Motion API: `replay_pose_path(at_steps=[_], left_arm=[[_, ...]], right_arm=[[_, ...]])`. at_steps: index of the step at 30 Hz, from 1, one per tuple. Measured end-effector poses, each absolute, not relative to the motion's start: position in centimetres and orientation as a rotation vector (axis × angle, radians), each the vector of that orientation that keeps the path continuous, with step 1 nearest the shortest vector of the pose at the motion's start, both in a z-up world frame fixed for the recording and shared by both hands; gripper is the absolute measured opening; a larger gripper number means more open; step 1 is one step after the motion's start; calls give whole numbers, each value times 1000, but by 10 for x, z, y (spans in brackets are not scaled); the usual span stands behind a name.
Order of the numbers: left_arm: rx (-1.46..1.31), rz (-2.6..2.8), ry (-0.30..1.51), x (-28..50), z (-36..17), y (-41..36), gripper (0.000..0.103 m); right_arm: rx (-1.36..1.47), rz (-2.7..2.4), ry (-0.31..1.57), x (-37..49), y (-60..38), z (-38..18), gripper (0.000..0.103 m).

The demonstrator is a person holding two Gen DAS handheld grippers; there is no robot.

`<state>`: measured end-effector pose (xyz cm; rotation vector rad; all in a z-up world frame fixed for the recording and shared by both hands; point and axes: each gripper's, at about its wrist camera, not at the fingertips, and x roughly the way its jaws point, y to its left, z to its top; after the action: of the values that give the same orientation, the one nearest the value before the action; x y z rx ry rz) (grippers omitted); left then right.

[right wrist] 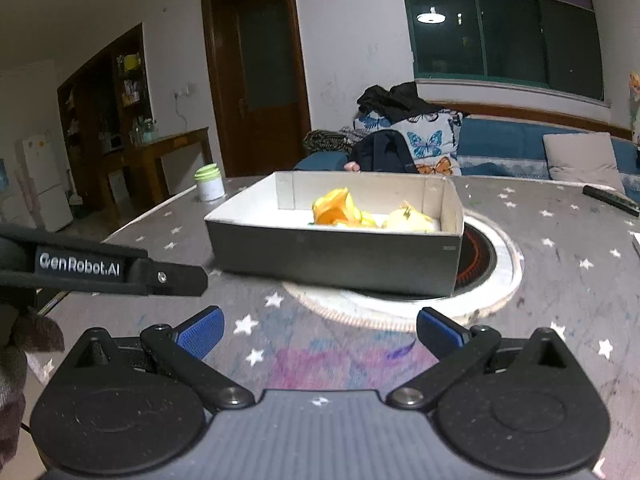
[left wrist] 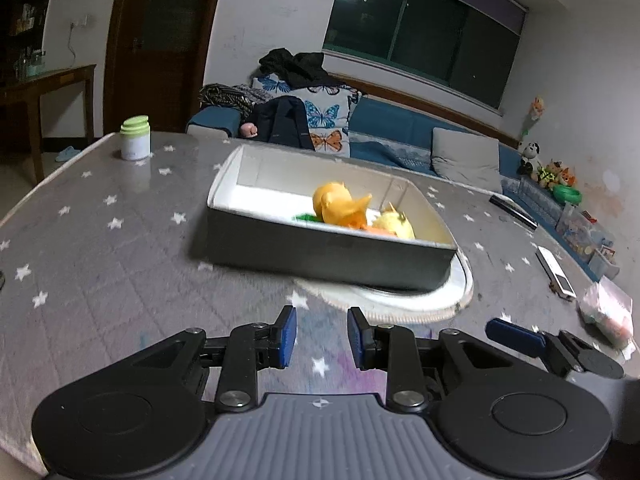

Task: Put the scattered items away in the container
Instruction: 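Open the left tool and withdraw it from the box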

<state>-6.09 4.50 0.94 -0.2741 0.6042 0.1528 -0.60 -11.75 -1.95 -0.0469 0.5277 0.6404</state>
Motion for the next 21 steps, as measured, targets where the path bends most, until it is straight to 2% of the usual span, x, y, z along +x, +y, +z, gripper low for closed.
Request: replay_pose_path(at_steps=[21], left_arm=[[-285, 233, 617, -86, -3, 35, 31]], right_arm=[[-71, 577, 554, -22, -134, -21, 103]])
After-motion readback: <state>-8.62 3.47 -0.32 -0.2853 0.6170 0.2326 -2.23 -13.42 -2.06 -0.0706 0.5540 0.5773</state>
